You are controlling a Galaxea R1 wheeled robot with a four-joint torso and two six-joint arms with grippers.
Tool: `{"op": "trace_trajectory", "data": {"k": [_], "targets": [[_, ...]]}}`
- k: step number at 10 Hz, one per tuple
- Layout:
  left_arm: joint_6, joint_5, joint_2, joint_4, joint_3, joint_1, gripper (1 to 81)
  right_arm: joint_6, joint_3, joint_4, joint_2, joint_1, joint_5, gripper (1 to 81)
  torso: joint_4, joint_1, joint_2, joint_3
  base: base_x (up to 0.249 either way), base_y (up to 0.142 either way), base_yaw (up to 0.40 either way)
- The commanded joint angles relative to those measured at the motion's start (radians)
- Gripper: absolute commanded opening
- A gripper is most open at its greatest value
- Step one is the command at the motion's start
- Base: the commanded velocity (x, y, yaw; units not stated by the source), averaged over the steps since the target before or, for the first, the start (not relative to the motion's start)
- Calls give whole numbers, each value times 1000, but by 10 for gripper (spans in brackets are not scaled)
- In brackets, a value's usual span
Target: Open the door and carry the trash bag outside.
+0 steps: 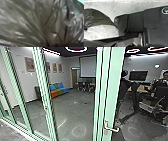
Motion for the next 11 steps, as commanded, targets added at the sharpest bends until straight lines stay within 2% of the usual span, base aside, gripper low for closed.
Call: {"op": "trace_trajectory", "data": {"k": [1,3,6,8,11], "targets": [[-5,57,2,6,-4,-69,10,3,431,6,-334,44,14,811,0,0,0,0,0,0,0],[-5,56,4,2,-4,-69,10,3,584,11,-464,52,48,811,0,0,0,0,0,0,0],[-3,53,5,2,-4,-69,10,6,744,13,-635,72,95,811,0,0,0,0,0,0,0],[-5,53,5,3,-4,-69,10,8,857,51,-760,102,103,811,0,0,0,0,0,0,0],[-4,51,11,2,-4,-69,10,8,1068,94,-901,231,92,811,0,0,0,0,0,0,0]]}}
